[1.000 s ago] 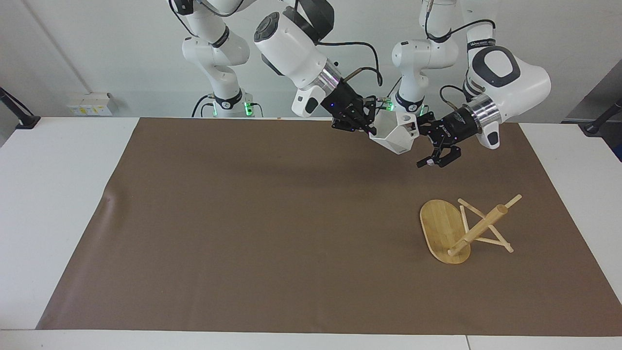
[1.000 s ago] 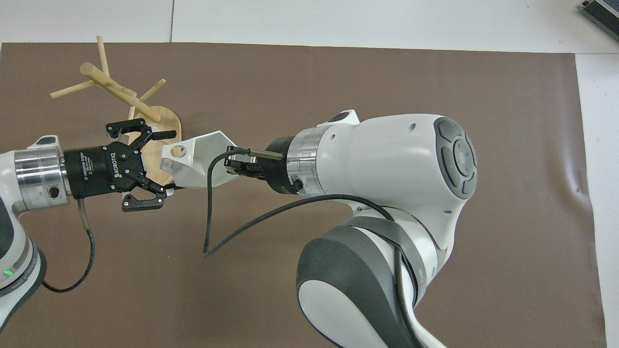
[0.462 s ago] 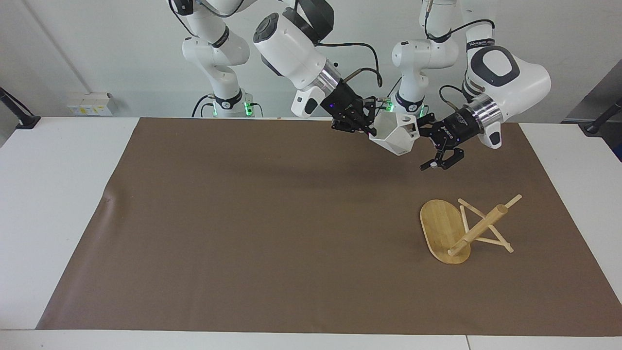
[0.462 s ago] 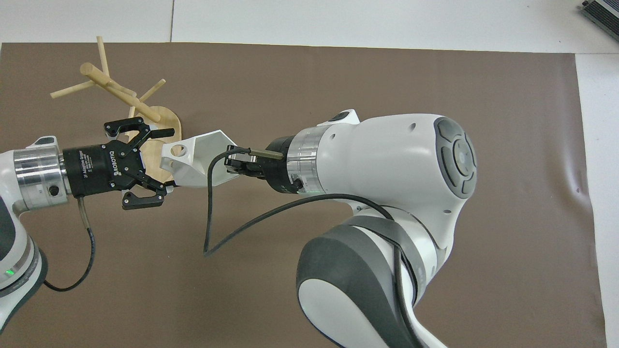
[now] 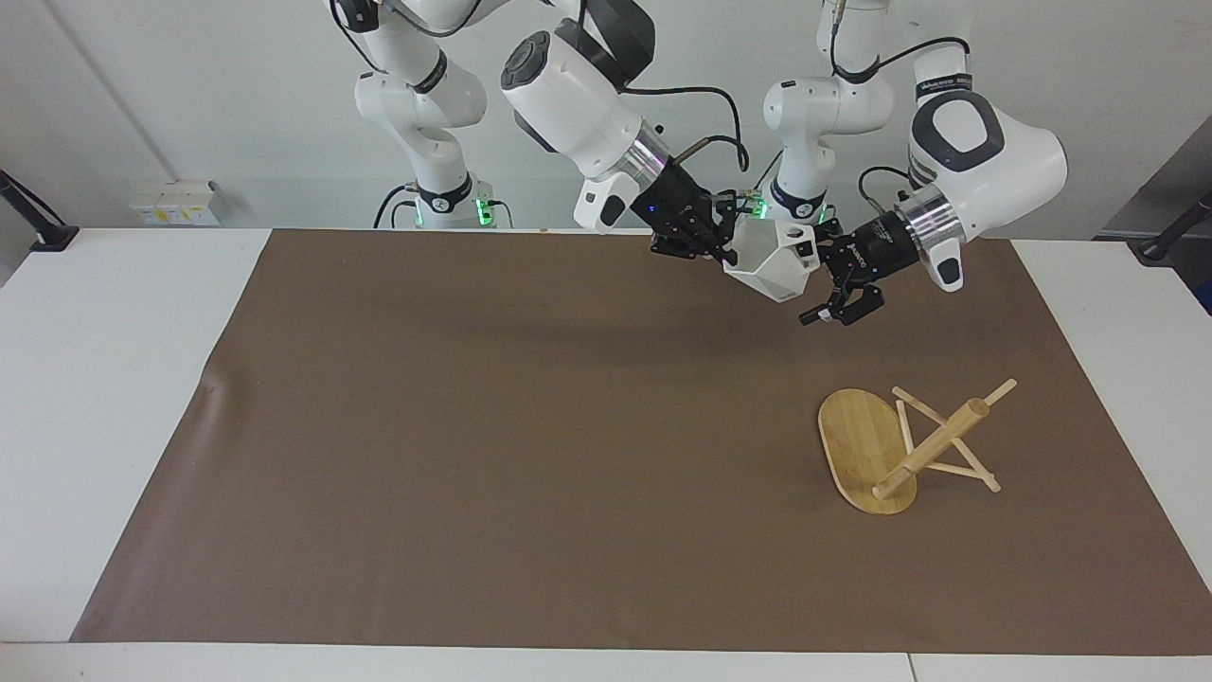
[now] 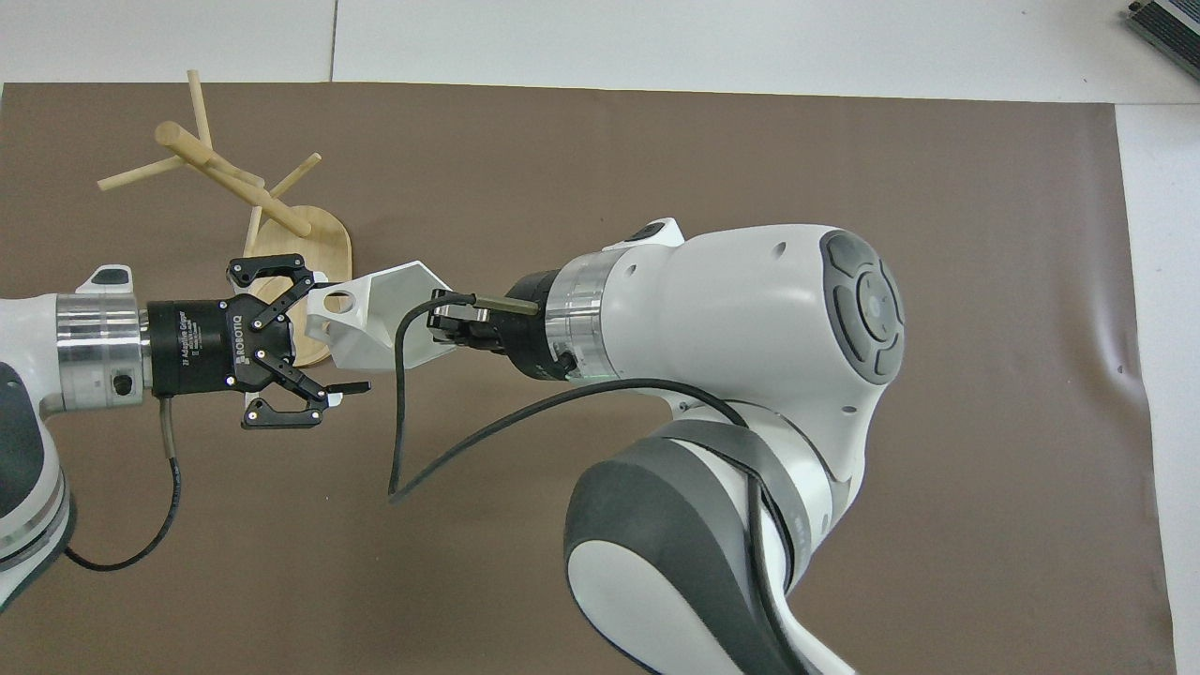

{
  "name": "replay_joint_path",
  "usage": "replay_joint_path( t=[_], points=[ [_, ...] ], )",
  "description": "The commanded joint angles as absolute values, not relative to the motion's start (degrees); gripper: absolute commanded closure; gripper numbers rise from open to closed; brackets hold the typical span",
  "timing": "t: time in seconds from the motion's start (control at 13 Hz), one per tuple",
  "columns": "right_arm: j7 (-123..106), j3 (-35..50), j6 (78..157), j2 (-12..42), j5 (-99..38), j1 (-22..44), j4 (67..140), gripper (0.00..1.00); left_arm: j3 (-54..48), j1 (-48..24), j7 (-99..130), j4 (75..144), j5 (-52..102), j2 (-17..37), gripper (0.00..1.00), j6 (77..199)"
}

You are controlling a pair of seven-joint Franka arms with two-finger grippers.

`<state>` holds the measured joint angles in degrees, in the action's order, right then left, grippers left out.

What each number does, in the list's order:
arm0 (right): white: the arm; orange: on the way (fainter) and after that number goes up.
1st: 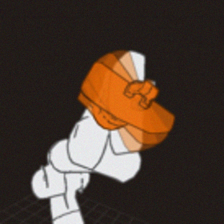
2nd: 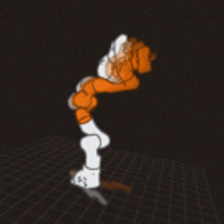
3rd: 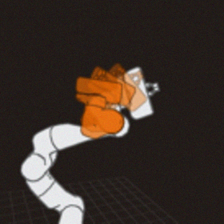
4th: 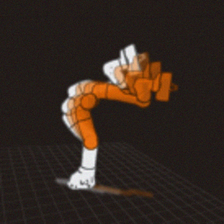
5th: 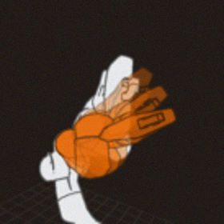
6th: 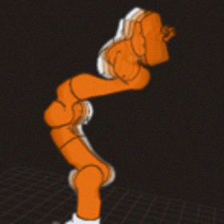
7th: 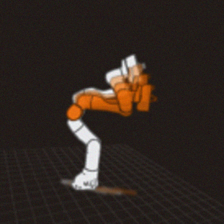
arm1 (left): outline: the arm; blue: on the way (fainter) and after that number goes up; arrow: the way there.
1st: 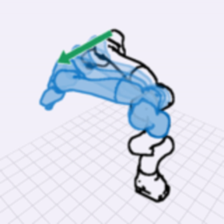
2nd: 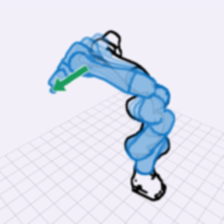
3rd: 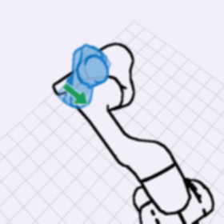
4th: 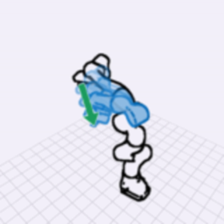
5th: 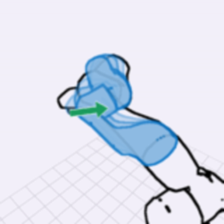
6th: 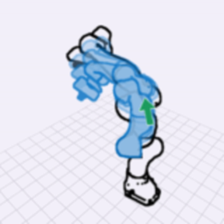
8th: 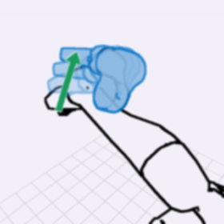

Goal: Hang cup on rack
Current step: 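Align the open left gripper around the mug body held by the right gripper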

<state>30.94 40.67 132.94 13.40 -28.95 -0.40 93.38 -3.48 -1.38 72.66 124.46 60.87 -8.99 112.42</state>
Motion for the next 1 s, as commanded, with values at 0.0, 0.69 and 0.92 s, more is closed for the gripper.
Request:
replay_joint_path(
  t=[0.0, 0.69, 0.92],
  points=[
    [31.7, 41.5, 133.5, 13.9, -29.9, -0.9, 93.0, 1.00, -2.8, -0.8, 72.0, 122.8, 58.5, -8.5, 0.00, 108.8],
    [31.9, 41.5, 133.5, 14.2, -30.1, -1.0, 92.6, 1.00, -2.9, 1.6, 74.9, 122.8, 66.4, -8.7, 0.00, 110.6],
    [32.1, 41.6, 136.0, 14.2, -30.8, -0.9, 92.6, 1.00, -3.3, 0.4, 77.2, 122.8, 68.2, -9.0, 0.00, 113.3]
  ],
)
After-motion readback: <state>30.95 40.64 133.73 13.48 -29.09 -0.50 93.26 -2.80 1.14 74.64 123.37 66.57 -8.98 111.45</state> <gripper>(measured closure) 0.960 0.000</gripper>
